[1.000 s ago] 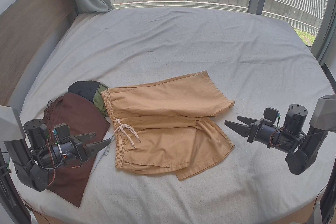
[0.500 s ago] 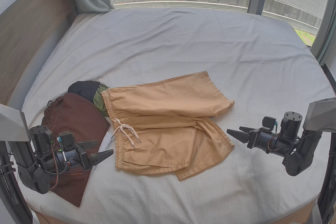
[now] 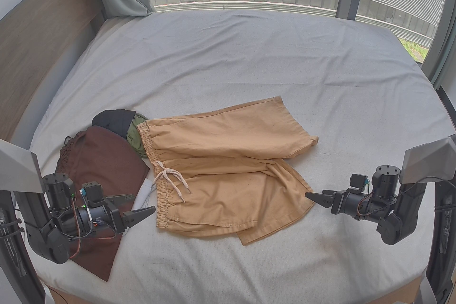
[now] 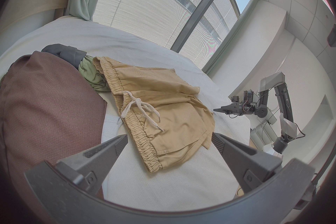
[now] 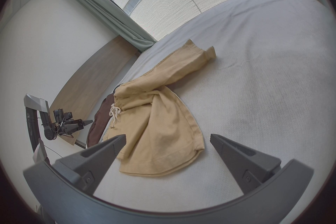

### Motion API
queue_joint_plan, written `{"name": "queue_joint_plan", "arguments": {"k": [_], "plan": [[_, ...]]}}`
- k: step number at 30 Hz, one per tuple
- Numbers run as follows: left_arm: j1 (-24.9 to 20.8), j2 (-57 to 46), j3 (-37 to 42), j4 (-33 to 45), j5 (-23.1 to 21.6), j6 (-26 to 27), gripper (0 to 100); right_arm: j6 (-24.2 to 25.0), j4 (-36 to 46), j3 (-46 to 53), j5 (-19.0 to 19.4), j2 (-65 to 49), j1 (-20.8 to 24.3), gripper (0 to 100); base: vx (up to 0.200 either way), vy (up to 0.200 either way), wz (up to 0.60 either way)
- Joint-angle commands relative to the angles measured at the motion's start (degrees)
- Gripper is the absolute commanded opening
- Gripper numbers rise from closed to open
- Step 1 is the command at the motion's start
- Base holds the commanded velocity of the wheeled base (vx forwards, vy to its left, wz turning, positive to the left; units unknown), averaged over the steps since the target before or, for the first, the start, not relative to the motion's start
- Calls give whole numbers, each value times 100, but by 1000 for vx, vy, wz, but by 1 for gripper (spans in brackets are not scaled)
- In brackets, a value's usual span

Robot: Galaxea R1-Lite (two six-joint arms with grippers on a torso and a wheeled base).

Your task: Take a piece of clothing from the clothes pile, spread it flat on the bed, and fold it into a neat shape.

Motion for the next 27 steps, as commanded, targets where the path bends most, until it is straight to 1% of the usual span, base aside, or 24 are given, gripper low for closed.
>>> {"name": "queue_joint_plan", "arguments": {"k": [1,13,21,22,27], "plan": [[7,9,-2,-2,0,1,100,-1,-1,-95,-12,310,-5,100,0,0,0],[7,-17,16,-2,0,-8,100,17,-1,-306,-39,600,65,100,0,0,0],[-2,-26,16,-10,0,-8,100,43,-1,-552,-153,715,100,100,0,0,0],[-2,-26,16,-10,0,1,100,34,-1,-578,-153,732,100,0,0,0,0],[-2,-35,16,-10,0,1,100,17,-1,-614,-153,794,100,0,0,0,0]]}}
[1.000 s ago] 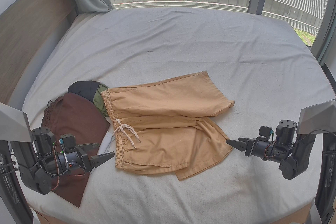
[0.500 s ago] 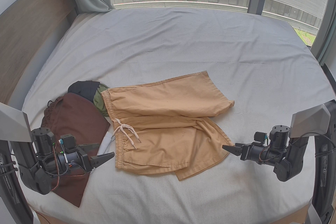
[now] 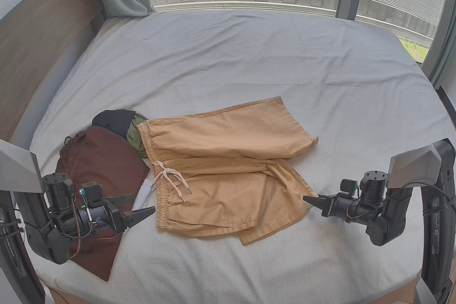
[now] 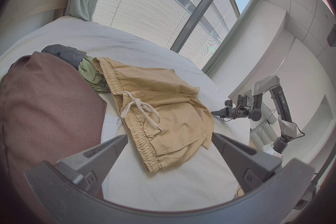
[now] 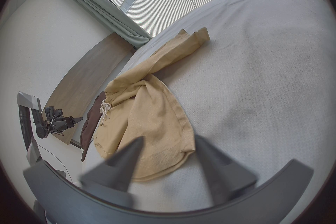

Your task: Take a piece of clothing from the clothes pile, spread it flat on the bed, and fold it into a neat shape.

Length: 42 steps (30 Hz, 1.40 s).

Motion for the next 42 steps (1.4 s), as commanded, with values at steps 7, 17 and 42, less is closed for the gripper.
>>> {"name": "queue_joint_plan", "arguments": {"k": [7,17,42], "plan": [[-7,-2,-4,-3,-26,-2,100,-21,-20,-118,-45,-9,-77,0,0,0,0],[-25,25,5,6,-26,-2,100,-4,-20,-803,-370,-79,-139,0,0,0,0],[-7,7,14,6,-35,-10,100,-153,-20,-1647,-449,9,-332,0,0,0,0]]}}
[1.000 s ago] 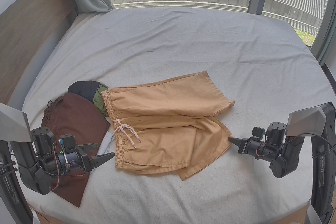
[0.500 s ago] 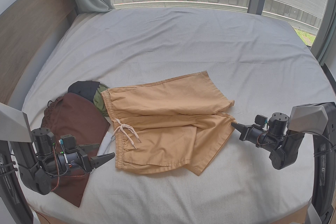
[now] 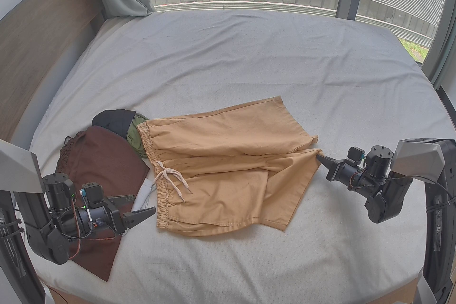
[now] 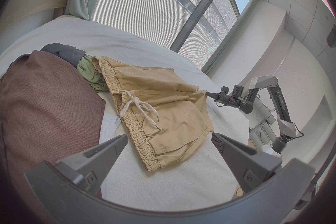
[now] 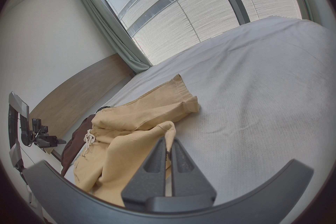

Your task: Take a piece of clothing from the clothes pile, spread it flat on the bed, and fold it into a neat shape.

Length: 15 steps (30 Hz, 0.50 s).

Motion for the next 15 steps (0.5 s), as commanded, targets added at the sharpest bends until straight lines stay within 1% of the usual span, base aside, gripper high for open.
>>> {"name": "queue_joint_plan", "arguments": {"k": [1,4,12,13,15], "plan": [[4,1,-1,-10,1,-2,100,-49,-3,-130,-43,37,57,0,0,0,0],[4,1,-1,-2,-7,-2,100,-40,-3,-209,-166,90,83,0,0,0,0],[4,1,-1,-10,1,-2,100,-58,-3,-200,-184,152,75,0,0,0,0],[4,1,-1,-10,1,-2,100,-58,-3,-200,-184,152,75,100,0,0,0],[4,1,-10,-2,-7,-2,100,-154,-3,-200,-193,143,75,100,0,0,0]]}}
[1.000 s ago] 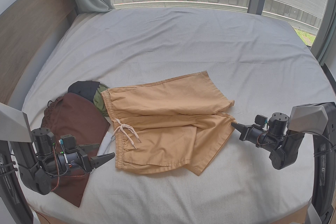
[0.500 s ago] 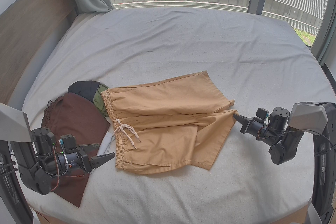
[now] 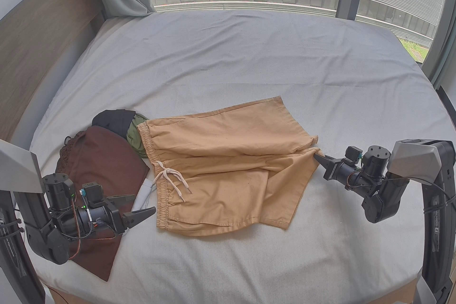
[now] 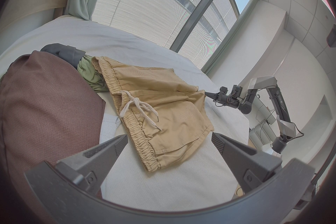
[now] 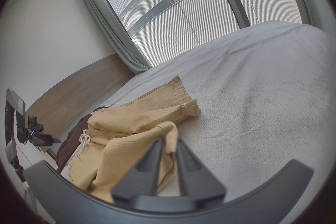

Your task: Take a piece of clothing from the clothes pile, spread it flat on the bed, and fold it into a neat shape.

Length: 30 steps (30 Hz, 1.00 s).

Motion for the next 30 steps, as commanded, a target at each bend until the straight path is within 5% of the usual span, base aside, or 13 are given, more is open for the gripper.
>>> {"name": "queue_joint_plan", "arguments": {"k": [1,8,15,30], "plan": [[4,1,-6,-6,-5,-2,100,-82,-1,25,-6,-14,0,100,0,0,0],[4,1,-6,-6,-5,-2,100,-258,8,631,47,-410,44,100,0,0,0],[-5,19,-6,-6,-14,-2,100,-284,8,1844,504,-990,334,100,0,0,0],[4,19,-6,-6,-40,-2,100,-258,8,2565,469,-998,835,100,0,0,0]]}}
